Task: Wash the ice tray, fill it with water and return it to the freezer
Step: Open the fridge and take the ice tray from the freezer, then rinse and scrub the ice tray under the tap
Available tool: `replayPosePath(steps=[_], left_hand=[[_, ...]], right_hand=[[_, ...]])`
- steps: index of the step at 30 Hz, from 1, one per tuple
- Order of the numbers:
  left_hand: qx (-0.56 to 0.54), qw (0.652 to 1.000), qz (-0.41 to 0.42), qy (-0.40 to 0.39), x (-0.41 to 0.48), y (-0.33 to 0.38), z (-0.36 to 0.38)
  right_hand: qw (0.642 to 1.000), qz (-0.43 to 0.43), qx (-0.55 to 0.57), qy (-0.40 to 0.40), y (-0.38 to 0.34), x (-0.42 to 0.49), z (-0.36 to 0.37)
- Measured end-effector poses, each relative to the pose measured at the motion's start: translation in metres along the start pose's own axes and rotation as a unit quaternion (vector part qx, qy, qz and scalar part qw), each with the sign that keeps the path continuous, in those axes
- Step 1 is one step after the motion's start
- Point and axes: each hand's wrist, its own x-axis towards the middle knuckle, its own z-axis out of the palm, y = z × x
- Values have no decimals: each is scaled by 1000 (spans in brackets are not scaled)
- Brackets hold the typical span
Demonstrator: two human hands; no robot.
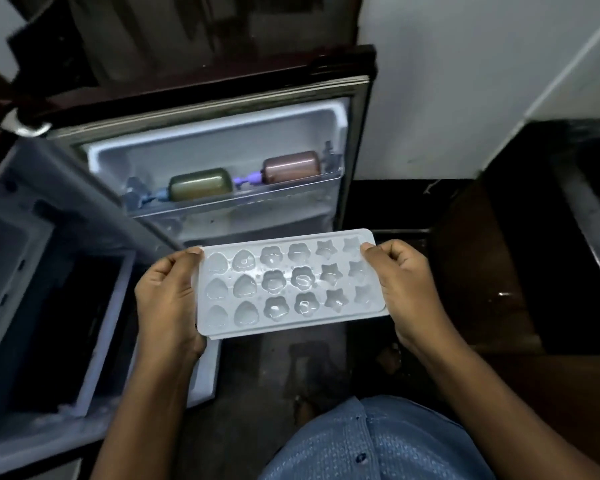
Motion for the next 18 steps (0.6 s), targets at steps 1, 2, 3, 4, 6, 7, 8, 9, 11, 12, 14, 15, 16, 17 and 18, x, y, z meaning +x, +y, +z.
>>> replayPosePath(steps=[1, 2, 3, 4, 6, 7, 8, 9, 11, 12, 14, 15, 16, 17, 18], left_hand=[[5, 1000, 0, -13, -1, 0, 14], [9, 1000, 2, -28, -2, 0, 30], [13, 999, 3, -45, -4, 0, 45], [17, 998, 2, -60, -6, 1, 58], [25, 996, -7, -90, -10, 0, 91], [28, 994, -13, -101, -11, 0, 107], [32, 993, -19, -111, -13, -1, 125], [37, 992, -23, -121, -14, -2, 139], [50, 988, -33, -144, -18, -4, 173], [56, 986, -35, -153, -20, -6, 190], [69, 983, -32, -168, -23, -8, 222], [74, 981, -28, -178, -24, -9, 240], [77, 979, -26, -188, -26, -9, 257], [83, 976, -26, -199, -29, -10, 275], [91, 973, -24, -209, -32, -11, 292]], right_hand=[[1000, 1, 0, 14, -2, 4, -11], [1000, 0, 2, 27, -4, 9, -23], [999, -4, 7, 39, -6, 13, -34], [999, -7, 9, 49, -8, 17, -44], [997, -12, 12, 75, -13, 27, -68], [996, -14, 11, 88, -16, 32, -81], [995, -12, 11, 101, -18, 38, -94], [994, -9, 12, 110, -20, 42, -104], [992, -7, 17, 127, -27, 53, -129], [991, -6, 23, 134, -30, 59, -141], [988, -3, 33, 148, -36, 71, -164], [987, -4, 36, 157, -39, 77, -176], [985, -5, 38, 168, -41, 83, -188], [983, -4, 42, 177, -43, 89, -199], [981, -1, 48, 188, -45, 95, -211]])
